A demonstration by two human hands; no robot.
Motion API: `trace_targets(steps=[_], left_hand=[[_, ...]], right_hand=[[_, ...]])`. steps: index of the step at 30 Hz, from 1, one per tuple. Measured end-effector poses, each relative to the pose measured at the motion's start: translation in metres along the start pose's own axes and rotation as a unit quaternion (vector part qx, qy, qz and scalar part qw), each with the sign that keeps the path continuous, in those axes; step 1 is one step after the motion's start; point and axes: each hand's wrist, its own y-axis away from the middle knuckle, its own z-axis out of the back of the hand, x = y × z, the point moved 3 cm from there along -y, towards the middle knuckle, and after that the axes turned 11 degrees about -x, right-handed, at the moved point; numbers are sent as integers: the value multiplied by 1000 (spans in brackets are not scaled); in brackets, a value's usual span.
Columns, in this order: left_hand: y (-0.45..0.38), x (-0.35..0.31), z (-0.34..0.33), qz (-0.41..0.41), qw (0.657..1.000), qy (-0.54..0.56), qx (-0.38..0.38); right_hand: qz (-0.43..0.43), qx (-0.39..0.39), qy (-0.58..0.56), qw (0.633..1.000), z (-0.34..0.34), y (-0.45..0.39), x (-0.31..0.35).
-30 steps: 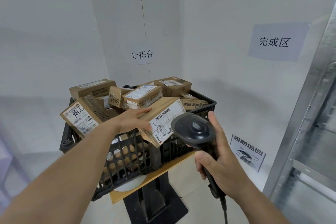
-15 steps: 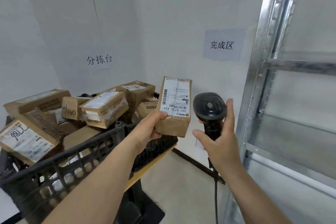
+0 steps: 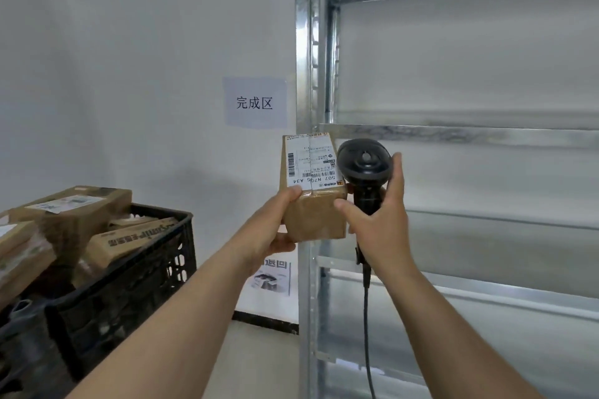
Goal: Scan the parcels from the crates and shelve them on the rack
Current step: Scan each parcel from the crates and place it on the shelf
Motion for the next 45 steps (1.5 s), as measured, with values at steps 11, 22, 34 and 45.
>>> trace_targets(steps=[11,22,34,45], left_hand=[[-72,-75,-111,-52,997,-45,36],[-158,-155,-184,-124,991,-50,-14],[-232,-158,-197,-141,986,-90,6],[-296,-151,-194,-188,976,-106,19]], right_hand=[[36,-110,26,993,63,-116,-13],[48,-113,17,992,90,-241,-6],[-7,-98,41,994,58,-323,-38],[-44,-100,64,992,22,-368,-62]])
